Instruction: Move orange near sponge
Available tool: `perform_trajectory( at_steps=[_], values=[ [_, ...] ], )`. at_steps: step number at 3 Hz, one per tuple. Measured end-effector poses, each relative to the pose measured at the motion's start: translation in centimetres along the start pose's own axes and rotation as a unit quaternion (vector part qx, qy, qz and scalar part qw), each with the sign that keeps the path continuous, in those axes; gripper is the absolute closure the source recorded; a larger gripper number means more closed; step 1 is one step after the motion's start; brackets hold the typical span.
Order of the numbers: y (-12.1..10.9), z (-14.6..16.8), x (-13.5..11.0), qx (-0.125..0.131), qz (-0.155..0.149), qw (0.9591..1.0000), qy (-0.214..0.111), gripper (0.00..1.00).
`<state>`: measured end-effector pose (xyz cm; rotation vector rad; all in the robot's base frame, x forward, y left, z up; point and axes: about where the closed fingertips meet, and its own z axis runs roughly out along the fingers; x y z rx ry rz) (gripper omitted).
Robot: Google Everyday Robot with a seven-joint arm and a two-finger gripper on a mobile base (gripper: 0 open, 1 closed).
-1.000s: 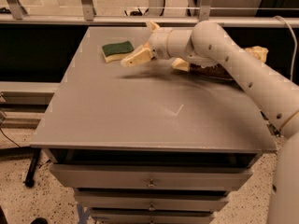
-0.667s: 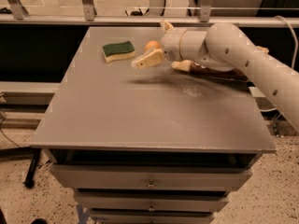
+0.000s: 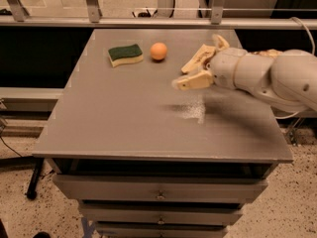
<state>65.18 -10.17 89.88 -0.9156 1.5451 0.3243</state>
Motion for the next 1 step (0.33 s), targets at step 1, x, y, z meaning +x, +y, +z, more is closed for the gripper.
perform_trajectory(
  at_steps=[1],
  values=[
    [-1.83,-2.38,0.97,0.023,0.004,0.9997,0.008,0.0]
  ],
)
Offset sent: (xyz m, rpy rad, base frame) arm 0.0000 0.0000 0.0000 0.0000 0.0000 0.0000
